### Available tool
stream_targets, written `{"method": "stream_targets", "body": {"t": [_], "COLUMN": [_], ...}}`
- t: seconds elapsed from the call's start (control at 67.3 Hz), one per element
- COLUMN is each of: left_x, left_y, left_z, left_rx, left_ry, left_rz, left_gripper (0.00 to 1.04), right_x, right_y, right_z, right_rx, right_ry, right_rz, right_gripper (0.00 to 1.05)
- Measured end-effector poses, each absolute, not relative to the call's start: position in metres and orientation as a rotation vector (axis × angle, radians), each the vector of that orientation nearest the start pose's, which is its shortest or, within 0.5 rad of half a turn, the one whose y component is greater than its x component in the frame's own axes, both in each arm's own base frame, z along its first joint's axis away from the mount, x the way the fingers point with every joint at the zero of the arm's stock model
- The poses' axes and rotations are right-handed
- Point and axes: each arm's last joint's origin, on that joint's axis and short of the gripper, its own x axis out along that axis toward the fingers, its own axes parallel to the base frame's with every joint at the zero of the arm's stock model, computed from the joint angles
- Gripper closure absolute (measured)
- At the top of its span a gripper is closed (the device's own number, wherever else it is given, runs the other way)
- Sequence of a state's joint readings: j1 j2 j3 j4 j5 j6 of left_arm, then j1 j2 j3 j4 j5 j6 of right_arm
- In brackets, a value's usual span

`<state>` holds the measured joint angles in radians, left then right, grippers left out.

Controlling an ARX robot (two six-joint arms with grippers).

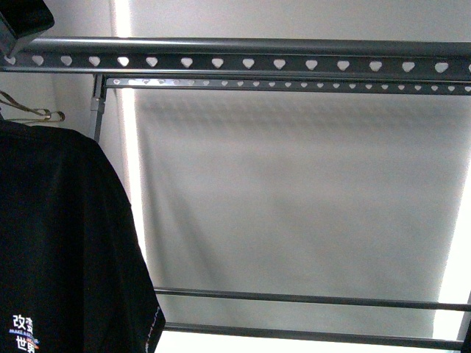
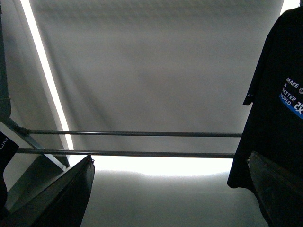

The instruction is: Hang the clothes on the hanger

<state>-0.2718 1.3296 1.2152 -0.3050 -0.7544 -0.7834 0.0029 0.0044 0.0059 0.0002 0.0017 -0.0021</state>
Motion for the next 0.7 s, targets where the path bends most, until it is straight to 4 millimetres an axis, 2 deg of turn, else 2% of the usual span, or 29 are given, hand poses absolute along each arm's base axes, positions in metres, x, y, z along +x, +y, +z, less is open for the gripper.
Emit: {"method": "stream_targets", "body": {"t": [0.327, 0.55, 0.698], "left_x": [0.295, 0.299, 0.311], "left_y": [-0.033, -0.027, -0.026], "left_z": [0.331, 0.318, 0.309], "left_rx": [-0.558, -0.558, -0.561], "left_ry": [0.253, 0.265, 0.29], "left_rz": [0.703, 0.719, 0.715], "left_gripper": [0.07, 0.07, 0.07], "right_x": [0.098, 0.098, 0.098], "right_y": [0.0, 0.0, 0.0], "right_z": [0.165, 0.165, 0.165], "right_rx": [-0.002, -0.002, -0.002], "right_ry": [-0.002, -0.002, -0.002], "right_rz": [0.001, 0.001, 0.001], "right_gripper": [0.07, 0.07, 0.07]}}
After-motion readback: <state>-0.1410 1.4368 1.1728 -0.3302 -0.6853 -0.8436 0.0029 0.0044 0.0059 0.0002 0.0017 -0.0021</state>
